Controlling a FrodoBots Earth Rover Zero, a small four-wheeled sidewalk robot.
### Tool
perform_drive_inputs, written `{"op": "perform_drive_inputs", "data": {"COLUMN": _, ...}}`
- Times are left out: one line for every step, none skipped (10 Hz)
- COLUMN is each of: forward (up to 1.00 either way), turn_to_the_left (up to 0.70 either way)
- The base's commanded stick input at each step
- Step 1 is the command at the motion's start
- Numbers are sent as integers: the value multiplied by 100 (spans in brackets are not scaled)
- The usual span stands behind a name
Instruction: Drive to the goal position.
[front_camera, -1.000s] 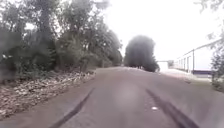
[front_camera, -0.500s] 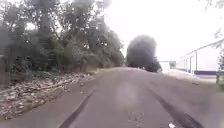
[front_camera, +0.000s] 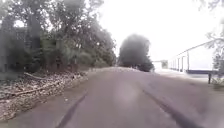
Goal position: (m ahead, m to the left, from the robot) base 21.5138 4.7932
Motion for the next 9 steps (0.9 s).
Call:
{"op": "perform_drive_inputs", "data": {"forward": 85, "turn_to_the_left": 0}}
{"op": "perform_drive_inputs", "data": {"forward": 85, "turn_to_the_left": 0}}
{"op": "perform_drive_inputs", "data": {"forward": 85, "turn_to_the_left": 0}}
{"op": "perform_drive_inputs", "data": {"forward": 85, "turn_to_the_left": 0}}
{"op": "perform_drive_inputs", "data": {"forward": 85, "turn_to_the_left": 0}}
{"op": "perform_drive_inputs", "data": {"forward": 85, "turn_to_the_left": 0}}
{"op": "perform_drive_inputs", "data": {"forward": 85, "turn_to_the_left": 0}}
{"op": "perform_drive_inputs", "data": {"forward": 85, "turn_to_the_left": 0}}
{"op": "perform_drive_inputs", "data": {"forward": 85, "turn_to_the_left": 0}}
